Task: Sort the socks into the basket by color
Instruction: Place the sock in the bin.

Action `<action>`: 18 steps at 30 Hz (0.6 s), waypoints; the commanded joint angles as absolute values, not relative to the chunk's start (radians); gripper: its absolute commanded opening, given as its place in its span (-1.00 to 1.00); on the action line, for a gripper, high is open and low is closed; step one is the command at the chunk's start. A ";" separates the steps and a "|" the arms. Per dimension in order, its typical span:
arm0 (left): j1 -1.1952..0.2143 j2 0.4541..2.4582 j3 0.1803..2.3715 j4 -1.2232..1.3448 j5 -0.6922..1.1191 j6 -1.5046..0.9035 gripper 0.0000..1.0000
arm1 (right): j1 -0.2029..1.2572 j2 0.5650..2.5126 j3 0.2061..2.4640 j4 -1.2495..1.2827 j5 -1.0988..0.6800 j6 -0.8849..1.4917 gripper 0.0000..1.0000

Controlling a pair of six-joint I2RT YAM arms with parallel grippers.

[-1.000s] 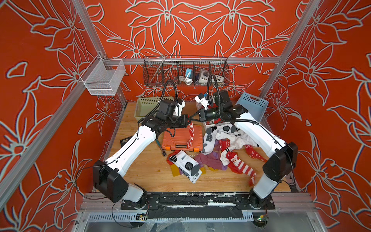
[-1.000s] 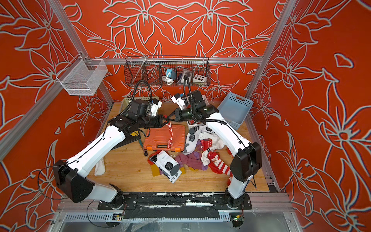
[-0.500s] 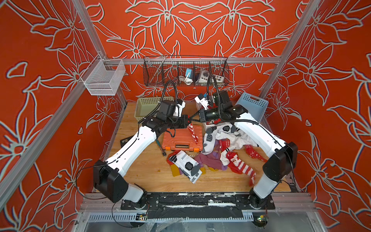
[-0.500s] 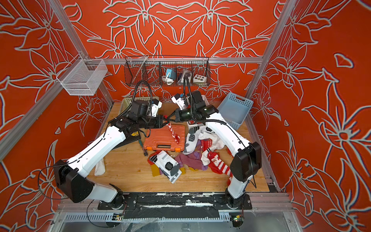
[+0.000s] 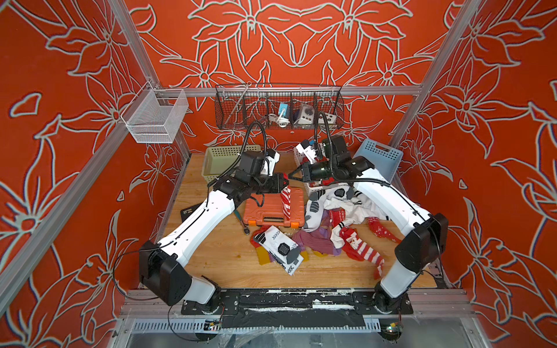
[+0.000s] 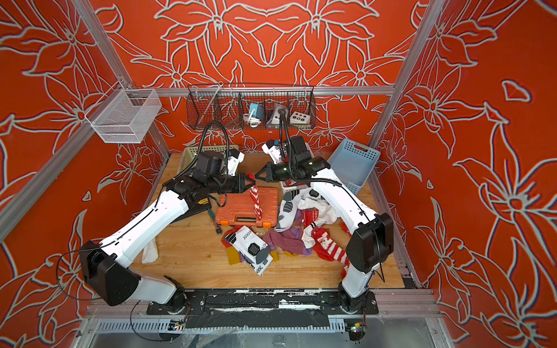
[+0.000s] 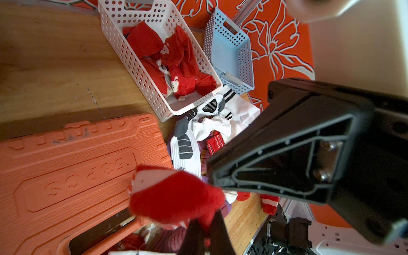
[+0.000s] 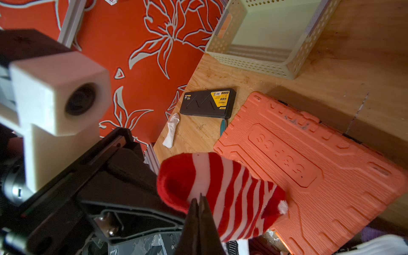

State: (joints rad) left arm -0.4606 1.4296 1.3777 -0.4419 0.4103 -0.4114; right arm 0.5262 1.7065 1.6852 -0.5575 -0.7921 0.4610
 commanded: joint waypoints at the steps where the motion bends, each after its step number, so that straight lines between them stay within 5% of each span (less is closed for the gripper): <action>1: -0.466 1.394 1.384 -0.410 0.430 -0.406 -1.00 | 0.518 1.675 1.683 -0.603 -0.783 0.416 -0.94; 3: -0.462 1.396 1.396 -0.413 0.432 -0.416 -1.00 | 0.518 1.663 1.669 -0.618 -0.789 0.391 -0.16; 6: -0.447 1.413 1.433 -0.443 0.437 -0.441 -1.00 | 0.518 1.617 1.612 -0.606 -0.786 0.363 0.44; 10: -0.437 1.438 1.490 -0.477 0.448 -0.478 -1.00 | 0.521 1.561 1.529 -0.593 -0.773 0.318 0.63; 18: -0.437 1.477 1.554 -0.477 0.505 -0.556 -1.00 | 0.561 1.545 1.483 -0.531 -0.632 0.246 0.67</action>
State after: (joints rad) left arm -0.4393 1.4567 1.5375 -0.4778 0.4591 -0.5152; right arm 0.5442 1.5475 1.4796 -0.5812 -0.7136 0.2962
